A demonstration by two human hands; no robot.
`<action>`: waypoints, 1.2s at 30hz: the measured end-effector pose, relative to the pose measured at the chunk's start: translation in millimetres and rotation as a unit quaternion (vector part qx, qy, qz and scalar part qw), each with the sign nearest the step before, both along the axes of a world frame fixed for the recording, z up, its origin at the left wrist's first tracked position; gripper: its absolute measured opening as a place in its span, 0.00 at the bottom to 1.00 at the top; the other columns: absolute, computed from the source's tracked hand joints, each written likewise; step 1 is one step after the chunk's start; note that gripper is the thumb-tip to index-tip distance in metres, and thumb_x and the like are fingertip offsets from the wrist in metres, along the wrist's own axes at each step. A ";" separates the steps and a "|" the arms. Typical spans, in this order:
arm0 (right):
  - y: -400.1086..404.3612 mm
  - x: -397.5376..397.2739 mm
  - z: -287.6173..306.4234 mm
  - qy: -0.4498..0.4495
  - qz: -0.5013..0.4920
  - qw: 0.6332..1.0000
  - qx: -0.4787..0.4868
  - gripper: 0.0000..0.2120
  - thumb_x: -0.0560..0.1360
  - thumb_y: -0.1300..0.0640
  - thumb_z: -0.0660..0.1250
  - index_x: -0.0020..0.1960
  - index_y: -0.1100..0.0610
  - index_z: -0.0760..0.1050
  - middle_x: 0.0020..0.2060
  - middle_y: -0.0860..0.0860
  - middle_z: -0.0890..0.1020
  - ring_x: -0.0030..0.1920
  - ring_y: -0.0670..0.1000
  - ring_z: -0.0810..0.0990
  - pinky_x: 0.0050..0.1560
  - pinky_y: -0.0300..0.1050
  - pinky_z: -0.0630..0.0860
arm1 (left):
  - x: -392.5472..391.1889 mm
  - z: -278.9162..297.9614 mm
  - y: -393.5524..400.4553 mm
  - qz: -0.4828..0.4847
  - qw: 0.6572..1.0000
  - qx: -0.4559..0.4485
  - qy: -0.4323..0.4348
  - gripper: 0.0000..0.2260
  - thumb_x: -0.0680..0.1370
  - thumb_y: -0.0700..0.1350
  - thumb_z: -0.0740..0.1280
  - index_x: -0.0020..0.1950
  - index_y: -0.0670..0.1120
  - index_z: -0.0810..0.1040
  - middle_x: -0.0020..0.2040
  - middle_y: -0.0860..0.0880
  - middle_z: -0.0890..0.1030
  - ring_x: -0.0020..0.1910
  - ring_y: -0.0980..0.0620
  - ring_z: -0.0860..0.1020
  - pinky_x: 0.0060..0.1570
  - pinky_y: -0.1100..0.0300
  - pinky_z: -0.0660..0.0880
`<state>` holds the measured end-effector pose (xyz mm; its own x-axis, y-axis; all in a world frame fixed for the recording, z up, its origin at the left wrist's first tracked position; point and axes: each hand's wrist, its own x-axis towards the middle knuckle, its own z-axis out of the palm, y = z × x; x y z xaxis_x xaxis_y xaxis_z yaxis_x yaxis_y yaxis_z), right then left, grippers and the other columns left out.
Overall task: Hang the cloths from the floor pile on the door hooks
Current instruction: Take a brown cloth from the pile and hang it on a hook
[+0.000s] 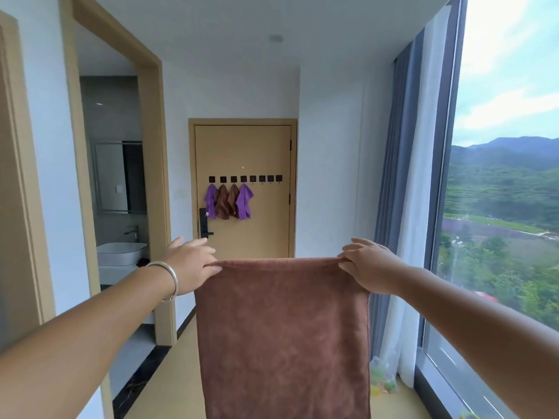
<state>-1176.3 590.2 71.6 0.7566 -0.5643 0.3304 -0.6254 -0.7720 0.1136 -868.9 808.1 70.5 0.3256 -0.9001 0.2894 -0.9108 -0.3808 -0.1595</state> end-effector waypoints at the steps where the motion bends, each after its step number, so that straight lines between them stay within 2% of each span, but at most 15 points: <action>1: -1.8 5.6 -0.6 0.001 0.001 1.000 -0.004 0.20 0.83 0.45 0.49 0.70 0.46 0.70 0.71 0.43 0.68 0.76 0.48 0.54 0.76 0.49 0.52 | 6.5 -1.5 -1.8 -0.002 1.000 0.001 -0.001 0.18 0.82 0.57 0.49 0.66 0.60 0.74 0.74 0.56 0.65 0.76 0.54 0.51 0.74 0.44 0.44; 12: -69.3 80.9 -8.3 0.004 0.011 1.000 -0.016 0.20 0.83 0.45 0.48 0.69 0.46 0.71 0.70 0.42 0.70 0.76 0.48 0.56 0.75 0.50 0.54 | 81.8 -16.6 -63.5 0.000 1.000 -0.001 0.013 0.18 0.82 0.57 0.49 0.66 0.61 0.73 0.74 0.57 0.64 0.76 0.55 0.51 0.74 0.46 0.43; 22: -205.6 169.7 -3.3 0.003 0.045 0.998 -0.038 0.21 0.83 0.44 0.47 0.70 0.45 0.70 0.72 0.43 0.68 0.76 0.48 0.54 0.75 0.48 0.52 | 155.1 -7.0 -182.8 0.026 1.000 -0.008 0.004 0.18 0.83 0.57 0.50 0.68 0.58 0.72 0.74 0.57 0.64 0.76 0.55 0.52 0.74 0.49 0.44; 28: -287.1 218.0 -1.4 -0.007 0.060 0.998 -0.023 0.20 0.83 0.45 0.49 0.69 0.48 0.71 0.71 0.42 0.69 0.76 0.48 0.54 0.75 0.47 0.52 | 201.3 -5.5 -257.9 0.035 0.999 -0.012 -0.010 0.19 0.83 0.57 0.50 0.65 0.55 0.76 0.70 0.57 0.70 0.75 0.55 0.55 0.73 0.49 0.46; 32: -329.7 251.5 -5.0 -0.004 0.059 0.998 -0.018 0.20 0.83 0.46 0.49 0.69 0.46 0.70 0.70 0.42 0.69 0.76 0.48 0.54 0.75 0.48 0.53 | 234.9 -8.4 -297.4 0.038 0.999 -0.002 -0.006 0.18 0.83 0.57 0.50 0.68 0.58 0.72 0.74 0.58 0.65 0.76 0.56 0.53 0.74 0.50 0.45; 36: -377.1 293.4 -7.4 -0.001 0.055 0.998 -0.032 0.20 0.83 0.46 0.48 0.69 0.46 0.71 0.70 0.42 0.69 0.76 0.48 0.54 0.74 0.47 0.53 | 281.4 -9.9 -345.2 0.027 0.999 -0.017 -0.008 0.19 0.83 0.57 0.50 0.70 0.57 0.70 0.74 0.58 0.65 0.76 0.56 0.54 0.74 0.52 0.47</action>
